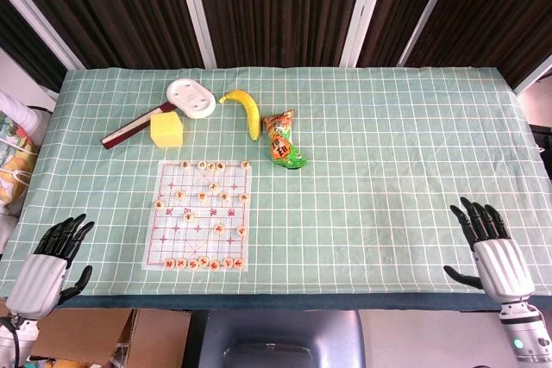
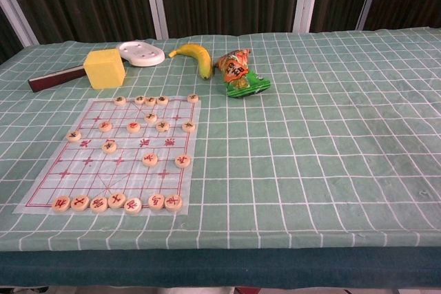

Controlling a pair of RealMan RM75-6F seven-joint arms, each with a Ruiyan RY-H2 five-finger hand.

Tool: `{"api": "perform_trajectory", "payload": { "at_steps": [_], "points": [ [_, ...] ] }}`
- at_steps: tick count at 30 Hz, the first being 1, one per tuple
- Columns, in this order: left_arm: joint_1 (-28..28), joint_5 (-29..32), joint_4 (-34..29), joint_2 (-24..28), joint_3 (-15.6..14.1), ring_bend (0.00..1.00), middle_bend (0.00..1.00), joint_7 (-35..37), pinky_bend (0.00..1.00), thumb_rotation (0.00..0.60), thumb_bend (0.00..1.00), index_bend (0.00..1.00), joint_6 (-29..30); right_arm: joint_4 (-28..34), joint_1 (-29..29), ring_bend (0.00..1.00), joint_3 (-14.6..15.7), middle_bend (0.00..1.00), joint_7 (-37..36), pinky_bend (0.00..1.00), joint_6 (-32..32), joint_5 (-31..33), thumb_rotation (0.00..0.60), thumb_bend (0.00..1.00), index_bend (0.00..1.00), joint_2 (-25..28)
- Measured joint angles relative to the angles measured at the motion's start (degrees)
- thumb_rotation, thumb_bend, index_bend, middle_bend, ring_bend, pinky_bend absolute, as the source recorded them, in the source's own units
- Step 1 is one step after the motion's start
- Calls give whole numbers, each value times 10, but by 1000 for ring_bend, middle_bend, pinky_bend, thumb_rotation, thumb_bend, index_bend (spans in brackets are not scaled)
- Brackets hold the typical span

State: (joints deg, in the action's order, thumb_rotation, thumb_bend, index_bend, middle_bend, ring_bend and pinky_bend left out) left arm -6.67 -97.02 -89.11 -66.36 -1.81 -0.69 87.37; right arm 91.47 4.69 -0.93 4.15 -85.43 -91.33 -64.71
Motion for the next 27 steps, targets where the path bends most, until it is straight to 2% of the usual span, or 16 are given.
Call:
{"api": "perform_trajectory", "payload": {
  "at_steps": [4, 6, 7, 9, 11, 12, 13, 14, 16, 18, 21, 27],
  "points": [
    [-4, -5, 2, -2, -1, 0, 0, 7, 150, 600, 419, 0, -3, 0, 0, 0, 1, 0, -2, 0, 0, -1, 600, 175, 0, 1],
    [-16, -13, 5, -11, 2, 40, 28, 21, 248, 600, 414, 0, -10, 0, 0, 0, 3, 0, -4, 0, 0, -3, 600, 175, 0, 2],
    [-23, -16, 8, -18, 5, 102, 69, 27, 318, 600, 412, 0, -13, 0, -1, 0, 3, 0, -7, 0, 0, -5, 600, 175, 0, 2],
    [-44, -16, 15, -38, 19, 344, 238, 32, 552, 600, 405, 0, -24, -2, 0, 0, 3, 0, -6, 0, 1, -4, 600, 175, 0, 1],
    [-65, -7, 18, -61, 40, 634, 497, 28, 842, 600, 399, 18, -44, -2, 1, 0, 2, 0, -3, 0, 6, 0, 600, 175, 0, 0],
    [-75, 2, 19, -70, 49, 738, 609, 25, 927, 600, 398, 35, -54, -2, 2, 0, 1, 0, -3, 0, 7, 3, 600, 175, 0, 0],
    [-84, 12, 20, -79, 58, 811, 689, 20, 968, 600, 398, 52, -66, -2, 3, 0, 0, 0, -1, 0, 10, 5, 600, 175, 0, -1],
    [-96, 27, 20, -90, 69, 892, 777, 12, 994, 600, 399, 72, -84, -2, 4, 0, -1, 0, 0, 0, 12, 7, 600, 175, 0, -2],
    [-116, 55, 21, -106, 85, 982, 912, -6, 1000, 600, 398, 122, -115, -2, 6, 0, -3, 0, 1, 0, 16, 13, 600, 175, 0, -3],
    [-137, 93, 22, -127, 103, 1000, 987, -31, 1000, 600, 398, 185, -148, -2, 8, 0, -4, 0, 1, 0, 21, 16, 600, 175, 0, -2],
    [-162, 159, 23, -154, 127, 1000, 1000, -61, 1000, 600, 399, 252, -189, -1, 11, 0, -5, 0, -1, 0, 30, 21, 600, 175, 0, -1],
    [-215, 309, 48, -216, 171, 1000, 1000, -152, 1000, 600, 398, 310, -251, -1, 19, 0, -6, 0, -8, 0, 48, 30, 600, 175, 0, 2]
  ]
}}
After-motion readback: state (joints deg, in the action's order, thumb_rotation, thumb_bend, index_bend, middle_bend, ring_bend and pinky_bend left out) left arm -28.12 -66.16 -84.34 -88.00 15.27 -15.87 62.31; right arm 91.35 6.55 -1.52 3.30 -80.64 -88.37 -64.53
